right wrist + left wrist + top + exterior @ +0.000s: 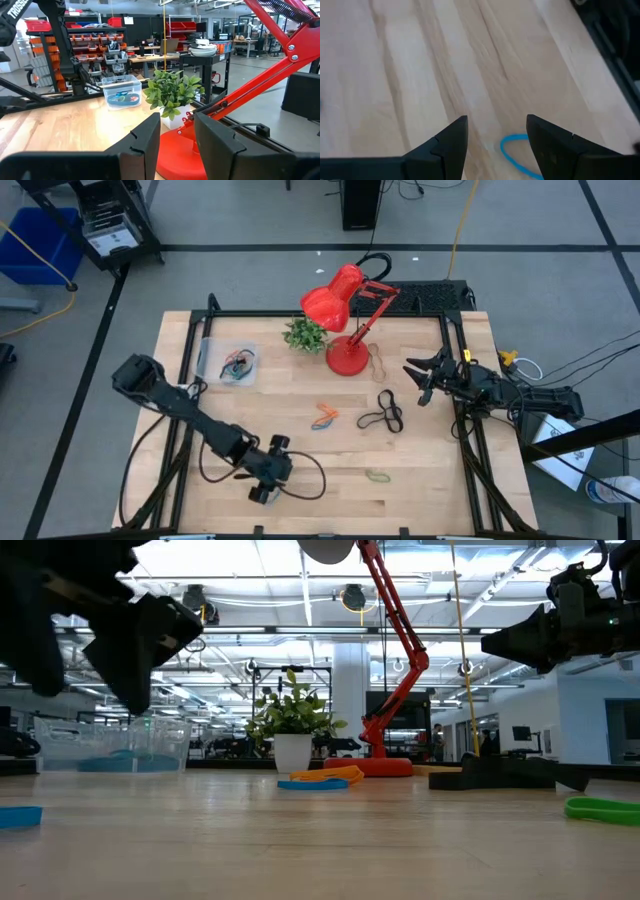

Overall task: Pick and place rubber bands into bin
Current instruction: Put the blue rubber band into the transparent bin

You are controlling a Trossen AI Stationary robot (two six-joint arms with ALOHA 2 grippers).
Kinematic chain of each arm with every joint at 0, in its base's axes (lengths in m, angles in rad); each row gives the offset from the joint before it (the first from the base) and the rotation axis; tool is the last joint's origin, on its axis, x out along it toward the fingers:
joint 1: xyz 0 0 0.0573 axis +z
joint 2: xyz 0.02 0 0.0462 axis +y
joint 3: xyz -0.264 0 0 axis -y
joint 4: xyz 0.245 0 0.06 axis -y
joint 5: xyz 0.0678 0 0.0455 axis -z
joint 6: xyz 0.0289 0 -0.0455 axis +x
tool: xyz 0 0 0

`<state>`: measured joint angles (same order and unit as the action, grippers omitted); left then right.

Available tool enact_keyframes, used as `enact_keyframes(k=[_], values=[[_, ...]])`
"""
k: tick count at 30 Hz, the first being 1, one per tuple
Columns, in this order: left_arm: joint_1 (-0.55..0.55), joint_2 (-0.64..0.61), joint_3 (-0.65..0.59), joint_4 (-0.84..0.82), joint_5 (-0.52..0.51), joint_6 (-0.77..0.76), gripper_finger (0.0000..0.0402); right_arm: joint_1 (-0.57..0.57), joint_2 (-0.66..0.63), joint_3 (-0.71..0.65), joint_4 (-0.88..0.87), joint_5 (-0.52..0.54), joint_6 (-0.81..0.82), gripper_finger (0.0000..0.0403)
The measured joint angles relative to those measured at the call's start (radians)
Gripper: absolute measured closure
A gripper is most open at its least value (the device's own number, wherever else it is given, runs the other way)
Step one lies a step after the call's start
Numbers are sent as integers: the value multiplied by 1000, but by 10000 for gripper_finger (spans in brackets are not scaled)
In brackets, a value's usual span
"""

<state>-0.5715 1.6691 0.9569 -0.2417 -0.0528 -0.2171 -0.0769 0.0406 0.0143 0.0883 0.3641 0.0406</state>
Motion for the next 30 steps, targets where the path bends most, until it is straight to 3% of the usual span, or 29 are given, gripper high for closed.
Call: enact_keyframes(k=[8, 18, 23, 30], values=[[-7, 39, 0, -80, 0, 0, 193, 0, 0, 0, -1, 0, 0, 289], [-8, 101, -1, -47, 8, 6, 195, 0, 0, 0, -2, 0, 0, 289], [-13, 121, -1, -35, 63, -1, 229, 0, 7, 0, -3, 0, 0, 289], [-31, 141, 2, -14, 25, -65, 290, 0, 19, 0, -3, 0, 0, 289]])
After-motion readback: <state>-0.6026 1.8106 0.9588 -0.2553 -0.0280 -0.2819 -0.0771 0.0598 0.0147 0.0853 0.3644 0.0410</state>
